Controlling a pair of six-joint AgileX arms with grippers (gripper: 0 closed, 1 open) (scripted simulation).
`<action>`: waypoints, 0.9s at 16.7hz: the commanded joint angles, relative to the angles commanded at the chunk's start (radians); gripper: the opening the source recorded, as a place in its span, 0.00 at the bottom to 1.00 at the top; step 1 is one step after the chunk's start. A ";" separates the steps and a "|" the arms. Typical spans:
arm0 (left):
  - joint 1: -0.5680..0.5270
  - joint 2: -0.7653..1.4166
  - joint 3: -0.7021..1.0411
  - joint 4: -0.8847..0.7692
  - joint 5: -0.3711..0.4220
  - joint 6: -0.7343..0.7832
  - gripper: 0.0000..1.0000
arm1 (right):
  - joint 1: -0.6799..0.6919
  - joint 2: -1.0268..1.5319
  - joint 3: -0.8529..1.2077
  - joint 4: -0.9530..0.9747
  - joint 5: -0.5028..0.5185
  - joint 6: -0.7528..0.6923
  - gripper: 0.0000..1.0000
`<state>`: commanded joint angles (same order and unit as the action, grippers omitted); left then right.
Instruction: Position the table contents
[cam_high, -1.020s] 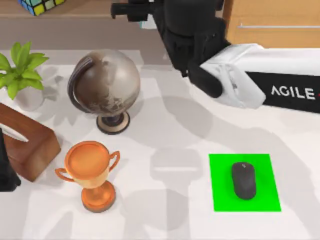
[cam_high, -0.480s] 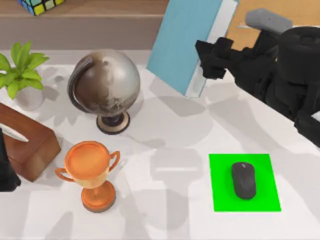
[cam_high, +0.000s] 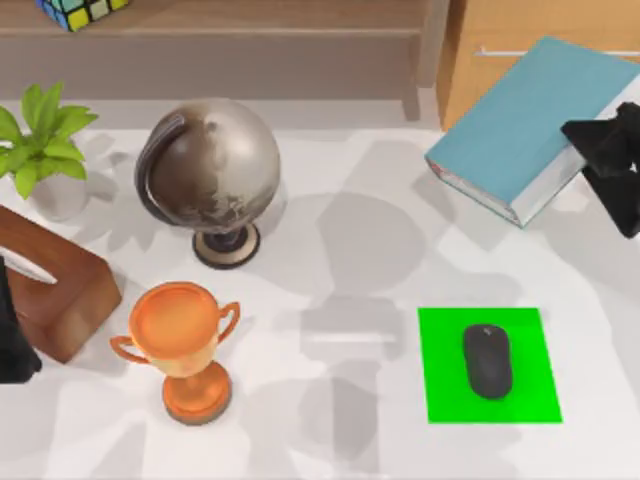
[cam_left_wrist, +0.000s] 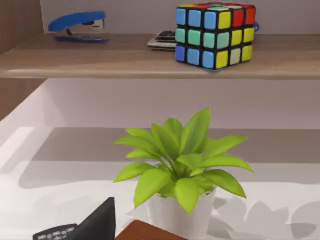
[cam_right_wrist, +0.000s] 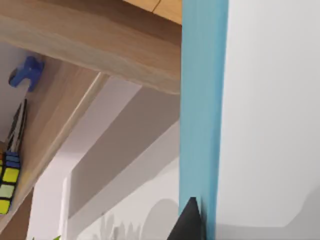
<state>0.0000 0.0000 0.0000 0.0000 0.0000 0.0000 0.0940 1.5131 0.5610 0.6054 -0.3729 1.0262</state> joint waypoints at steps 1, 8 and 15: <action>0.000 0.000 0.000 0.000 0.000 0.000 1.00 | -0.070 0.009 0.001 0.008 -0.020 0.050 0.00; 0.000 0.000 0.000 0.000 0.000 0.000 1.00 | -0.495 0.163 0.145 0.069 -0.079 0.325 0.00; 0.000 0.000 0.000 0.000 0.000 0.000 1.00 | -0.610 0.362 0.326 0.100 -0.074 0.423 0.00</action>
<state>0.0000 0.0000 0.0000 0.0000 0.0000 0.0000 -0.5156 1.8752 0.8875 0.7058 -0.4466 1.4492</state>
